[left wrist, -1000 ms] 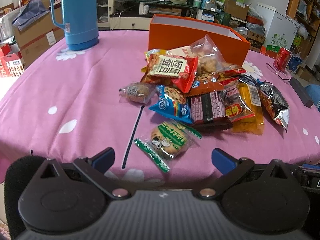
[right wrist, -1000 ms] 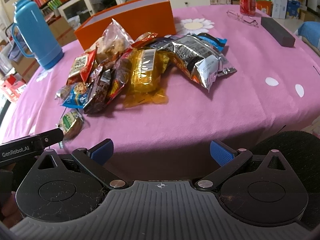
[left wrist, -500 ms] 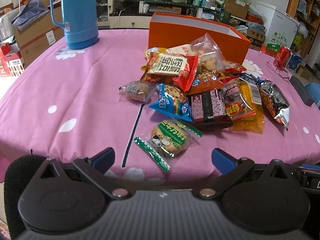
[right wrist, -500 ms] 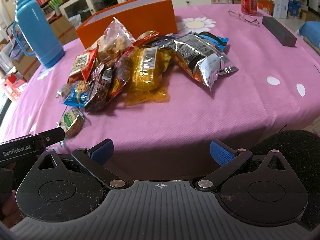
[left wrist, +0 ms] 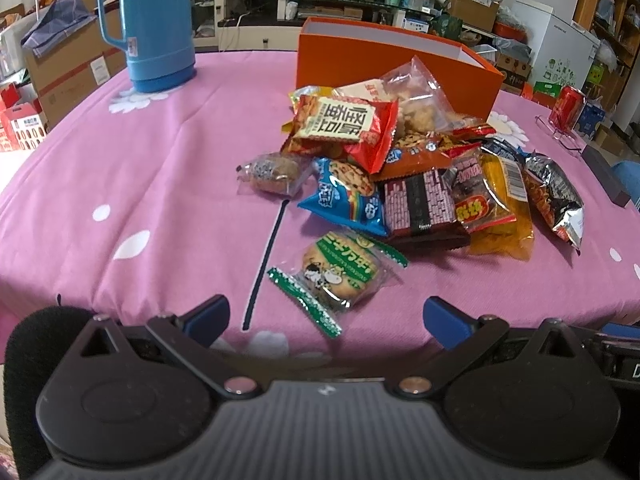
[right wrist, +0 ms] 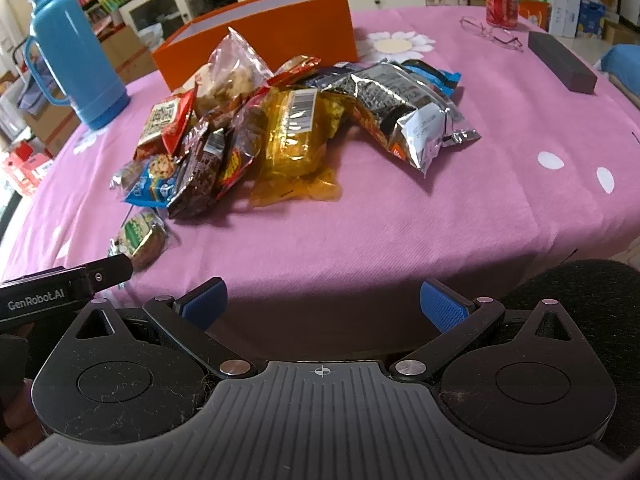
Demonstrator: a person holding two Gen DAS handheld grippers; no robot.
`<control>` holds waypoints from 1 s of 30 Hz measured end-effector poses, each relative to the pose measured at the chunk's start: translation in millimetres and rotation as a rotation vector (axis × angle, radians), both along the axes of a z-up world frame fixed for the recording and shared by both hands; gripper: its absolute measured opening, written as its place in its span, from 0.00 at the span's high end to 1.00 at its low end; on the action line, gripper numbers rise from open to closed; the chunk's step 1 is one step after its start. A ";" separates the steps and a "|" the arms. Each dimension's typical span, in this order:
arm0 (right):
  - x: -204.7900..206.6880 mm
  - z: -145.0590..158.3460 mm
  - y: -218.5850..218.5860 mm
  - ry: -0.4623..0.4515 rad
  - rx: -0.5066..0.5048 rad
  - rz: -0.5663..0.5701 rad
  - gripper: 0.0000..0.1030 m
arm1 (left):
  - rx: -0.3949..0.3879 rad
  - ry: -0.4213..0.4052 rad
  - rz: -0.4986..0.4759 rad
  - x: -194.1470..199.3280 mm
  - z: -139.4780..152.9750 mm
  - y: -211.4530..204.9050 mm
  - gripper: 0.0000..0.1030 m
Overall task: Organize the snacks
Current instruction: 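Grasp the green-wrapped biscuit packet with the left gripper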
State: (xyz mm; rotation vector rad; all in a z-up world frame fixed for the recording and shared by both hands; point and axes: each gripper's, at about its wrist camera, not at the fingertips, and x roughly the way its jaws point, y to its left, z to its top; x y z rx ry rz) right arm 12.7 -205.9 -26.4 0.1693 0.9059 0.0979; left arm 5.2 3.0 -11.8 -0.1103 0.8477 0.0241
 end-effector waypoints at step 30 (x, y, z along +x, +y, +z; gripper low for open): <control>67.7 -30.8 5.0 -0.061 -0.139 0.083 0.18 | 0.131 -0.032 -0.199 66.4 -27.4 16.7 0.29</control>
